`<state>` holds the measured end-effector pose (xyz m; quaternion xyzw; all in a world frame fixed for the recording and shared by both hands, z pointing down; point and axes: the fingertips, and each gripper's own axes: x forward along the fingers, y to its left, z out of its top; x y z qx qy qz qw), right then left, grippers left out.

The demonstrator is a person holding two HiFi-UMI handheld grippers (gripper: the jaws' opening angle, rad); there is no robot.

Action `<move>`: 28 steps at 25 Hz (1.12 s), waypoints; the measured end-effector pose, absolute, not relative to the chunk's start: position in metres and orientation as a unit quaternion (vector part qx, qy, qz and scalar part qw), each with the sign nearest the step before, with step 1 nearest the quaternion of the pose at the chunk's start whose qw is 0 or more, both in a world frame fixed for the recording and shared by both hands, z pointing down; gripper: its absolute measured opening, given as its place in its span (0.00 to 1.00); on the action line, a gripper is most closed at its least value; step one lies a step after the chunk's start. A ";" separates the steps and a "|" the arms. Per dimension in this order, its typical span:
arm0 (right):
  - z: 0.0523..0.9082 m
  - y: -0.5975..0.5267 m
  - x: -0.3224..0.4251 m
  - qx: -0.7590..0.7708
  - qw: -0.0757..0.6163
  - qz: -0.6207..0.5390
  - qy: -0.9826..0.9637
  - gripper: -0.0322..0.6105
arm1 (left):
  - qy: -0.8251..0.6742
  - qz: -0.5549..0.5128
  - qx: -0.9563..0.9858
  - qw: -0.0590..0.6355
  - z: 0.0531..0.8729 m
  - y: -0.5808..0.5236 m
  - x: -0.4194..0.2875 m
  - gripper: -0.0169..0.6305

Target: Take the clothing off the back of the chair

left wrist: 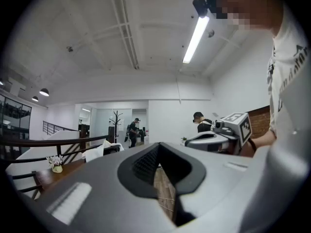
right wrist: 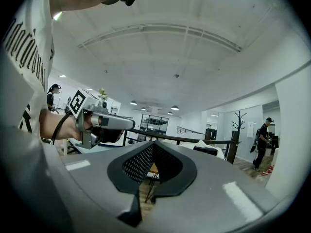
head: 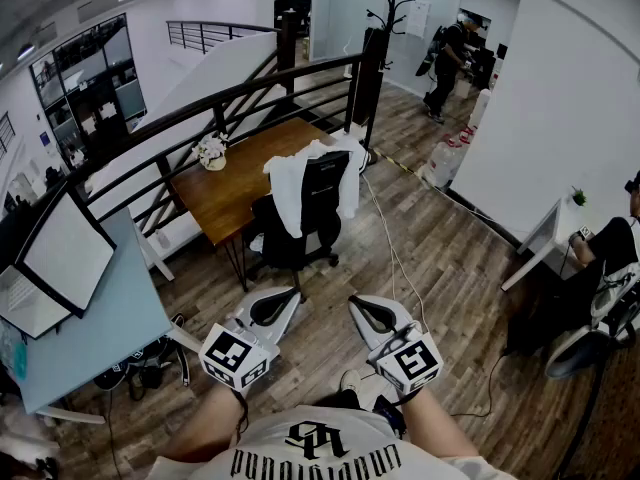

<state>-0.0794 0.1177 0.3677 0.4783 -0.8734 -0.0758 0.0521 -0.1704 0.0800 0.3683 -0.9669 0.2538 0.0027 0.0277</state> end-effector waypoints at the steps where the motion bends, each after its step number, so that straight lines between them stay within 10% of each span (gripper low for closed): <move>1: 0.367 0.118 -0.078 0.479 0.052 -0.076 -0.873 0.05 | 0.254 0.002 -0.967 0.027 0.368 0.081 -0.170 0.10; 28: 0.382 0.029 0.010 0.476 0.040 -0.057 -0.877 0.05 | 0.274 -0.014 -0.962 0.013 0.387 -0.010 -0.092 0.10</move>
